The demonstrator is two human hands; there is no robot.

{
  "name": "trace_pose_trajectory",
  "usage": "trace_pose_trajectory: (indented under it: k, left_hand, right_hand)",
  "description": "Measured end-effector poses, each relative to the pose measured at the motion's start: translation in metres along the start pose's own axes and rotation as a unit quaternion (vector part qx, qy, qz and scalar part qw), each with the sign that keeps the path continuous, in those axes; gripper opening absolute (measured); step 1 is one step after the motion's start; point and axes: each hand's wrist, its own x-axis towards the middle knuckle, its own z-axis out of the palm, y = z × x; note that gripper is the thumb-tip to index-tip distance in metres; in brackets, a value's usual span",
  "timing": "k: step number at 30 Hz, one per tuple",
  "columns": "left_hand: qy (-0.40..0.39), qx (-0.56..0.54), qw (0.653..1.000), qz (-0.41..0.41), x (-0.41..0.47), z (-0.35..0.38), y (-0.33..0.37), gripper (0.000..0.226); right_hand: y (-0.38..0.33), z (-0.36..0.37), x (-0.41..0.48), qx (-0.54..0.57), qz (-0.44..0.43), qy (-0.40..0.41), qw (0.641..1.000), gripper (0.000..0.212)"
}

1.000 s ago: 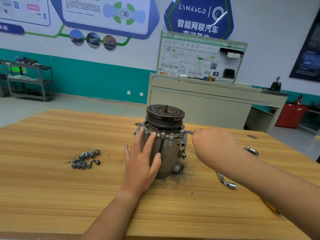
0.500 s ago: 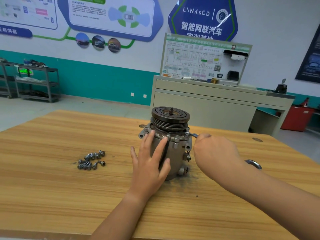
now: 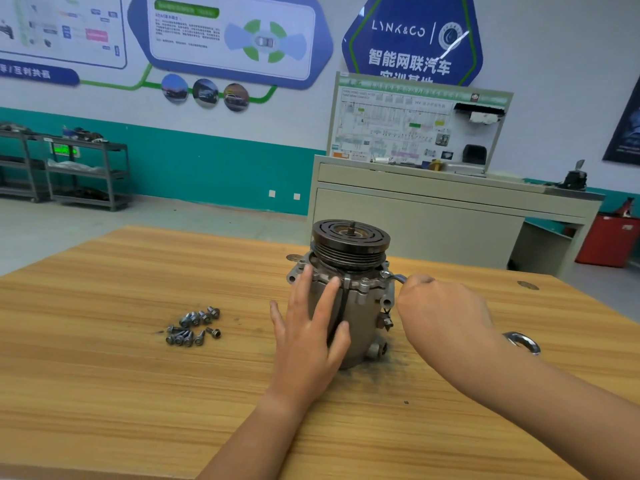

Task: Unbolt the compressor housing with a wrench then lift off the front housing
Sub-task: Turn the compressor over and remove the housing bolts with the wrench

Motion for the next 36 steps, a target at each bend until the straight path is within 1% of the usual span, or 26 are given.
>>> trace_pose_trajectory:
  k: [8, 12, 14, 17, 18, 20, 22, 24, 26, 27, 31, 36]
  left_hand:
    - [-0.02, -0.009, 1.0, -0.003, 0.0, 0.001, 0.001, 0.059]
    - [-0.022, -0.003, 0.999, -0.024, 0.0, -0.001, 0.001, 0.06]
    - [-0.024, -0.013, 0.999, -0.043, 0.001, -0.003, 0.0, 0.061]
    - [-0.034, -0.047, 0.994, -0.089, 0.001, -0.004, -0.001, 0.061]
    - [-0.034, -0.06, 0.992, -0.105, 0.001, -0.004, -0.001, 0.062]
    - [-0.028, -0.077, 0.989, -0.12, 0.002, -0.003, -0.002, 0.065]
    - [-0.02, -0.086, 0.989, -0.117, 0.002, -0.001, -0.003, 0.071]
    - [-0.012, -0.089, 0.989, -0.115, 0.001, 0.001, -0.004, 0.079]
    - [-0.003, -0.098, 0.987, -0.124, 0.001, 0.001, -0.005, 0.082]
    - [0.002, -0.106, 0.985, -0.134, 0.003, 0.001, -0.005, 0.082]
    - [0.005, -0.134, 0.978, -0.162, 0.007, 0.001, -0.008, 0.081]
    - [0.004, -0.147, 0.975, -0.17, 0.008, 0.0, -0.008, 0.08]
  right_hand:
    - [-0.006, -0.004, -0.003, -0.019, 0.011, 0.001, 1.0, 0.047]
    - [0.005, 0.003, 0.006, -0.009, 0.003, 0.004, 1.0, 0.051]
    - [0.013, 0.01, 0.011, 0.009, -0.004, 0.022, 1.0, 0.044]
    - [0.025, 0.019, 0.013, 0.031, -0.005, 0.056, 0.998, 0.026]
    - [0.028, 0.022, 0.014, 0.037, -0.006, 0.059, 0.998, 0.024]
    - [0.034, 0.024, 0.016, 0.04, -0.011, 0.075, 0.996, 0.03]
    - [0.036, 0.023, 0.018, 0.028, -0.013, 0.094, 0.995, 0.04]
    - [0.034, 0.021, 0.017, 0.013, -0.013, 0.09, 0.996, 0.048]
    - [0.031, 0.021, 0.018, 0.009, -0.011, 0.078, 0.997, 0.05]
    - [0.029, 0.022, 0.018, 0.008, -0.011, 0.073, 0.997, 0.047]
    - [0.028, 0.022, 0.018, 0.042, -0.017, 0.072, 0.996, 0.024]
    - [0.036, 0.016, 0.023, 0.079, -0.046, 0.065, 0.994, 0.029]
